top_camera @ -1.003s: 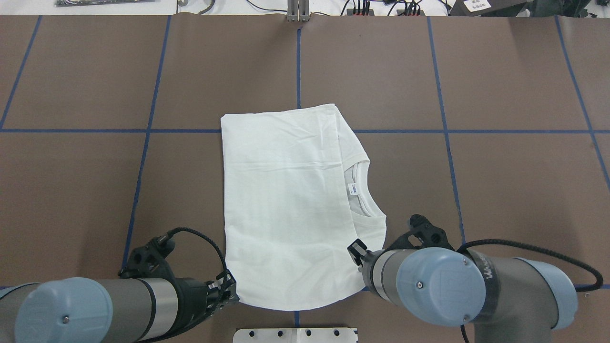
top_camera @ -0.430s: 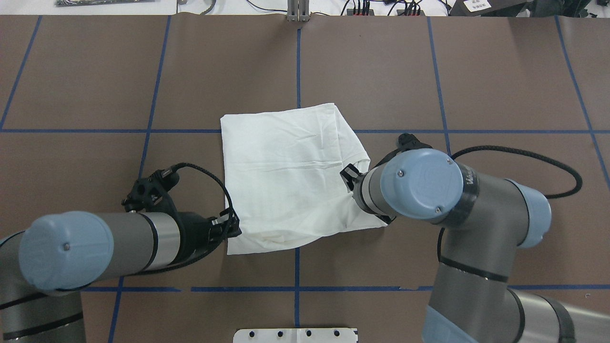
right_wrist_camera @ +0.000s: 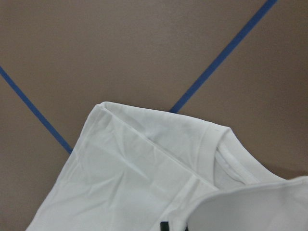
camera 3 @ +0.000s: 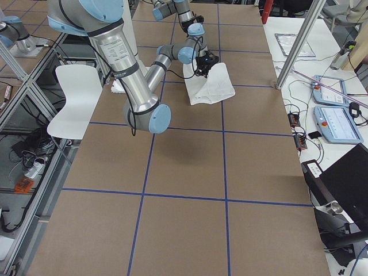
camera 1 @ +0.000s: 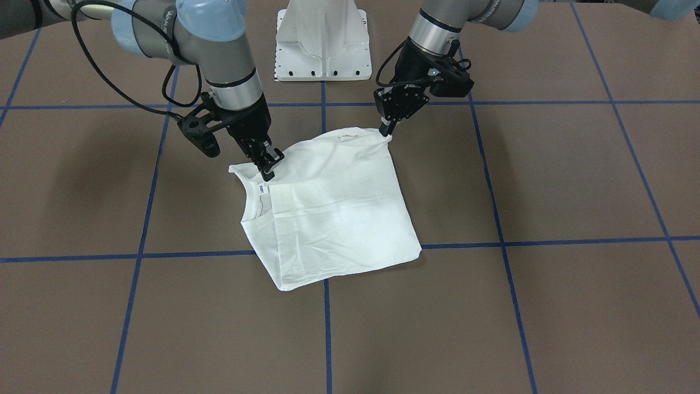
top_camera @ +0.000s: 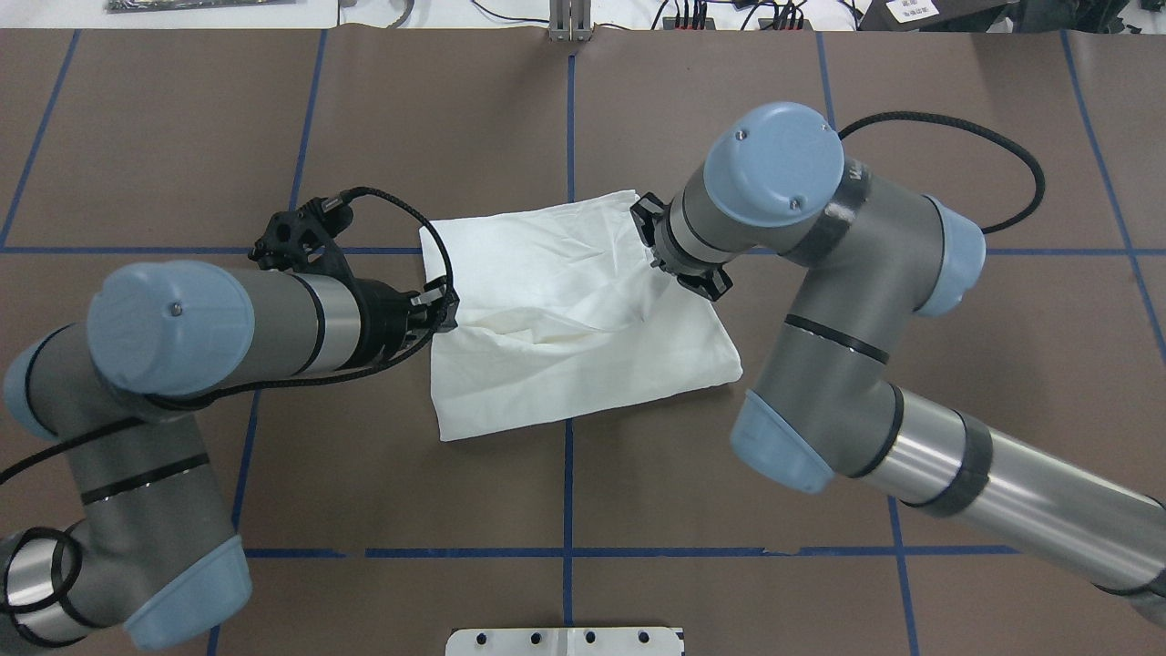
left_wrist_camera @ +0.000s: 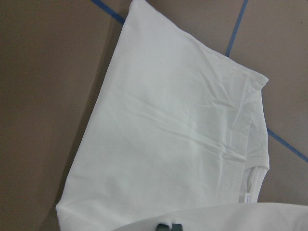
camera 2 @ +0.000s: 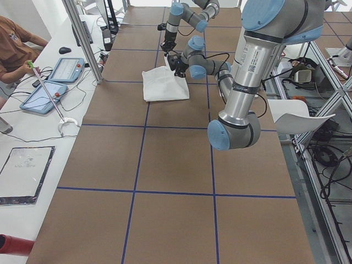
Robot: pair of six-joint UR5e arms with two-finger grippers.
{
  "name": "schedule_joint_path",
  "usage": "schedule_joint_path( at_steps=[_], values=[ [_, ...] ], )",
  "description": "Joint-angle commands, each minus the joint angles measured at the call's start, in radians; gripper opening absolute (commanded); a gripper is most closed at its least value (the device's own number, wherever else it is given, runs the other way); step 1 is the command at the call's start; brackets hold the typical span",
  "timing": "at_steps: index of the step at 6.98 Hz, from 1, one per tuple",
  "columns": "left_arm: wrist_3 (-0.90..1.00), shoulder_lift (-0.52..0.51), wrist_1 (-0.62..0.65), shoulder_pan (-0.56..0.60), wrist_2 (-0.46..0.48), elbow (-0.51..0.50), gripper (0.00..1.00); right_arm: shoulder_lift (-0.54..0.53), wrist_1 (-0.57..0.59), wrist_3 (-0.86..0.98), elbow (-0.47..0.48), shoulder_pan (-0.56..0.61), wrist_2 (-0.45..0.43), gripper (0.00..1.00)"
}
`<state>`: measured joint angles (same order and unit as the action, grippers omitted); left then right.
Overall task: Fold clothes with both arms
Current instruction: 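Lift the near edge with both grippers and fold it over toward the far edge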
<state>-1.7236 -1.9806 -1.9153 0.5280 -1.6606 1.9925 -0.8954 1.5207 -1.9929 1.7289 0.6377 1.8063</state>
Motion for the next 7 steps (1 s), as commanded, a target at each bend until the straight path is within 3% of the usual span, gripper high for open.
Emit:
schedule_joint_path(
  at_steps=[1, 4, 5, 6, 7],
  values=[
    [0.084, -0.020, -0.101, 0.090, -0.016, -0.140, 0.00, 0.154, -0.112, 0.016, -0.252, 0.048, 0.018, 0.00],
    [0.085, -0.104, -0.279, 0.136, -0.016, -0.401, 0.00, 0.231, -0.216, 0.088, -0.467, 0.069, 0.024, 0.00],
    [0.093, -0.144, -0.351, 0.165, -0.016, -0.520, 0.00, 0.239, -0.309, 0.088, -0.561, 0.073, 0.022, 0.12],
    [0.142, -0.171, -0.419, 0.209, -0.016, -0.629, 0.42, 0.245, -0.379, 0.106, -0.627, 0.089, 0.021, 0.99],
    [0.235, -0.178, -0.425, 0.254, -0.018, -0.653, 0.70, 0.246, -0.381, 0.218, -0.631, 0.156, 0.045, 1.00]
  ],
)
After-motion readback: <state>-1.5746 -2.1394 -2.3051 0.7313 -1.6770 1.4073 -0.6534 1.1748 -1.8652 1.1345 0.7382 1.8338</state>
